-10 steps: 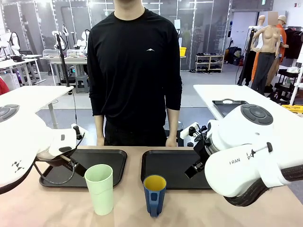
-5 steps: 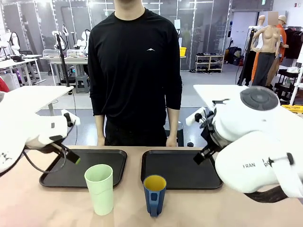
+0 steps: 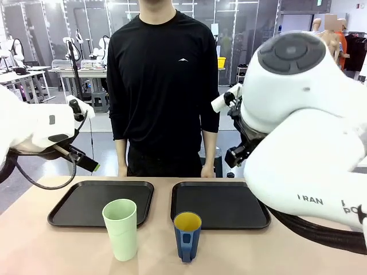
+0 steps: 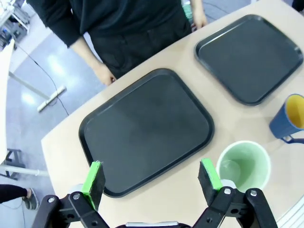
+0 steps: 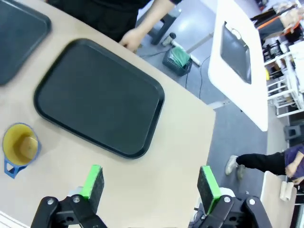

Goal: Sort and store the cups by type.
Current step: Pick up the Reusable plastic cup.

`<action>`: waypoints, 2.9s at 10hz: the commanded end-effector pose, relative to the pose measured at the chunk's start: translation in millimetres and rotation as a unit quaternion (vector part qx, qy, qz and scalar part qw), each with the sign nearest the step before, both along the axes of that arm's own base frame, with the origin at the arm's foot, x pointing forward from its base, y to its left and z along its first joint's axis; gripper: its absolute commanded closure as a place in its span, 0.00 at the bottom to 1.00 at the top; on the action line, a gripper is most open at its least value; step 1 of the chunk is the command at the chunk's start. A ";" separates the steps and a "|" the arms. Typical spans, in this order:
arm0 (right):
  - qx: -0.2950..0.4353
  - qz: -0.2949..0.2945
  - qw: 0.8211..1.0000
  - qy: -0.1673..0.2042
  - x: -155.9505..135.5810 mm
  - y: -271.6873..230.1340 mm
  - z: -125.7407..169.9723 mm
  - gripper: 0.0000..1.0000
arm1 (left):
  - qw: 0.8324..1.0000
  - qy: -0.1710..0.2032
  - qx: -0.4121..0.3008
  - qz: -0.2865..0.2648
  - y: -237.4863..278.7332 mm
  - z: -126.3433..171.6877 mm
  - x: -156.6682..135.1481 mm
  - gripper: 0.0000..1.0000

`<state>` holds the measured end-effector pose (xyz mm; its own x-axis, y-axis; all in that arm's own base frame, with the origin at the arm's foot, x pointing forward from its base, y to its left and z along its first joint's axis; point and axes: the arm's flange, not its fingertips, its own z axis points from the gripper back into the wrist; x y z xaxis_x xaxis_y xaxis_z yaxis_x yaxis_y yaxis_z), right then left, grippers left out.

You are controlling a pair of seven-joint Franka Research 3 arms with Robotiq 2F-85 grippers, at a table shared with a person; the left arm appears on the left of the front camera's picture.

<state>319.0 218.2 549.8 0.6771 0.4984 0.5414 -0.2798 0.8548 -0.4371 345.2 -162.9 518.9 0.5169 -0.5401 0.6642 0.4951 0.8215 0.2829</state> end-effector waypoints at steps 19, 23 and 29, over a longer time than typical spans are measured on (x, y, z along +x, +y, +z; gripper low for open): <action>0.061 -0.102 0.983 0.143 105.7 -172.1 -141.4 0.00 | 0.981 0.119 -0.035 0.147 136.1 -130.1 88.5 0.00; 0.068 -0.130 0.980 0.136 107.1 -171.3 -142.8 0.00 | 0.981 0.117 -0.041 0.147 137.5 -131.0 87.4 0.00; 0.059 -0.115 0.981 0.144 103.8 -173.3 -147.9 0.00 | 0.980 0.126 -0.030 0.151 135.4 -132.9 83.9 0.00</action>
